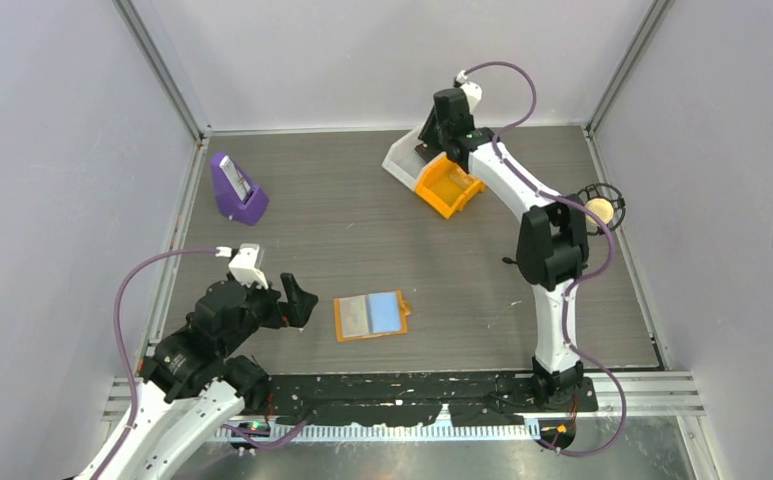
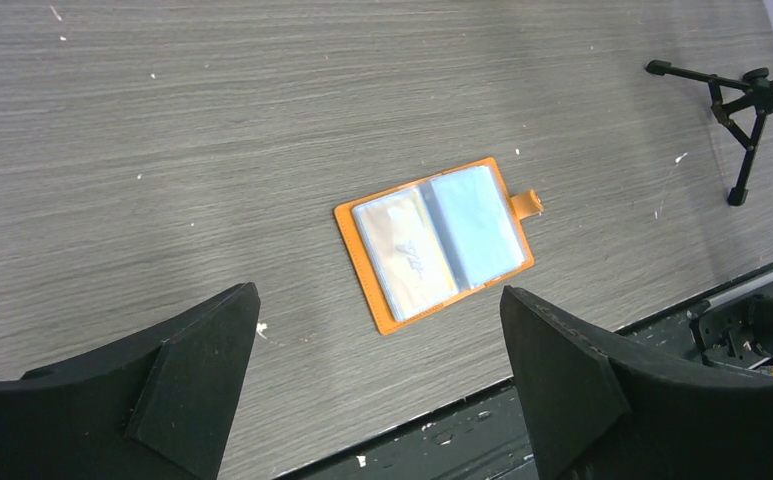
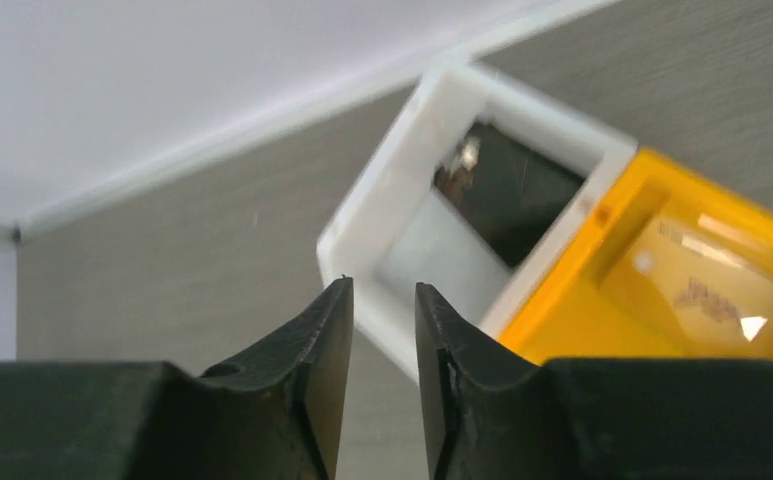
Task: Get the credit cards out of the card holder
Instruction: Place the credit card in the storage box, then remove the credit card from the card holder.
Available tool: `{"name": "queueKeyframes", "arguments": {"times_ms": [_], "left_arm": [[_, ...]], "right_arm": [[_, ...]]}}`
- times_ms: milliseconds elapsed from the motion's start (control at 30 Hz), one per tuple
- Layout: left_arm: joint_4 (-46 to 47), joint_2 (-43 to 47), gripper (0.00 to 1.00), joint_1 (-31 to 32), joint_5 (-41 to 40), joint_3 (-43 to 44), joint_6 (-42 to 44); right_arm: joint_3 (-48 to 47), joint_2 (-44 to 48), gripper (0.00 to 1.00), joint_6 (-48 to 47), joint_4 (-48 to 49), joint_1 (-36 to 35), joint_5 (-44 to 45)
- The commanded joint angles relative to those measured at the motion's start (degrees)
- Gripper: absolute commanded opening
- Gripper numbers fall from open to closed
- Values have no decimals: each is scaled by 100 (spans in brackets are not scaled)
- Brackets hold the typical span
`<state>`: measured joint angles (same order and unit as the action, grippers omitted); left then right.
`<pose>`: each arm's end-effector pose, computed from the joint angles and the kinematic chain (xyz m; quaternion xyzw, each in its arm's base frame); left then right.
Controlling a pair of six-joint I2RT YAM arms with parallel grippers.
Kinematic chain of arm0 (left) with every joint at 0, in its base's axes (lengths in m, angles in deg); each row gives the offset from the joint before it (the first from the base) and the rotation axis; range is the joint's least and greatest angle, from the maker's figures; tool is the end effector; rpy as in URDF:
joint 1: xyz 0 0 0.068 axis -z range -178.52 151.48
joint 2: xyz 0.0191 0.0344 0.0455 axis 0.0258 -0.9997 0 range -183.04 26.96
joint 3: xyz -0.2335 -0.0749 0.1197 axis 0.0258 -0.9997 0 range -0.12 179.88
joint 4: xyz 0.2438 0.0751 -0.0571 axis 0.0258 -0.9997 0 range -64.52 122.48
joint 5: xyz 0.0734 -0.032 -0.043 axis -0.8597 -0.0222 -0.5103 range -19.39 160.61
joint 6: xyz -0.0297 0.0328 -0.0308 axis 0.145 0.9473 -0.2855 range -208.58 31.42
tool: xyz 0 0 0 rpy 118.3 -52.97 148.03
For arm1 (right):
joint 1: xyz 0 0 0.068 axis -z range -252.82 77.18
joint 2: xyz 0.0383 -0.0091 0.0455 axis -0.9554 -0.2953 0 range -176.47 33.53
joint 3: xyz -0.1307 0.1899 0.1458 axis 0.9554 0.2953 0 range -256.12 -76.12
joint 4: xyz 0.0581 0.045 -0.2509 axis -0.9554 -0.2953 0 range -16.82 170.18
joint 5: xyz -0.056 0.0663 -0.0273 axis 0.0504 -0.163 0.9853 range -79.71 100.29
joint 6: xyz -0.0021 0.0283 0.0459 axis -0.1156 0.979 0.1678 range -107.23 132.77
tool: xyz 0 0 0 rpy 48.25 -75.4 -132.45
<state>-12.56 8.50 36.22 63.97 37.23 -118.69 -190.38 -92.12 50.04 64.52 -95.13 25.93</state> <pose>0.0681 -0.0422 0.2849 0.0036 0.8478 -0.2416 0.4720 0.4870 0.1893 0.2892 0.1804 0.8285 0.1563 0.5066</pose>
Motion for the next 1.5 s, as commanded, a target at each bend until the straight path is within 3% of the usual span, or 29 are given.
{"name": "queueKeyframes", "arguments": {"times_ms": [0, 167, 400, 600, 1033, 1233, 1467], "left_arm": [[23, -279, 94, 4, -139, 157, -294], [-153, -576, 93, 0, -298, 147, -368], [-436, -546, 93, 6, -899, 151, -695], [-573, -120, 93, 6, -1457, 266, -660], [-869, 476, 91, 4, -1864, 320, -854], [-898, 703, 91, 6, -1833, 296, -910], [-848, 660, 91, 5, -1733, 280, -866]], "right_arm": [[1074, 1277, 39, -767, -378, -546, -745], [2514, 2111, 51, -724, -332, -1179, -1074], [4353, 3153, 61, -260, 8, -2273, -1369], [5308, 3569, 66, 283, 418, -3221, -1297], [4680, 2668, 66, 769, 0, -4305, -479], [4155, 2212, 76, 790, -418, -4509, -320], [3862, 1770, 76, 849, -773, -4645, -136]]}}
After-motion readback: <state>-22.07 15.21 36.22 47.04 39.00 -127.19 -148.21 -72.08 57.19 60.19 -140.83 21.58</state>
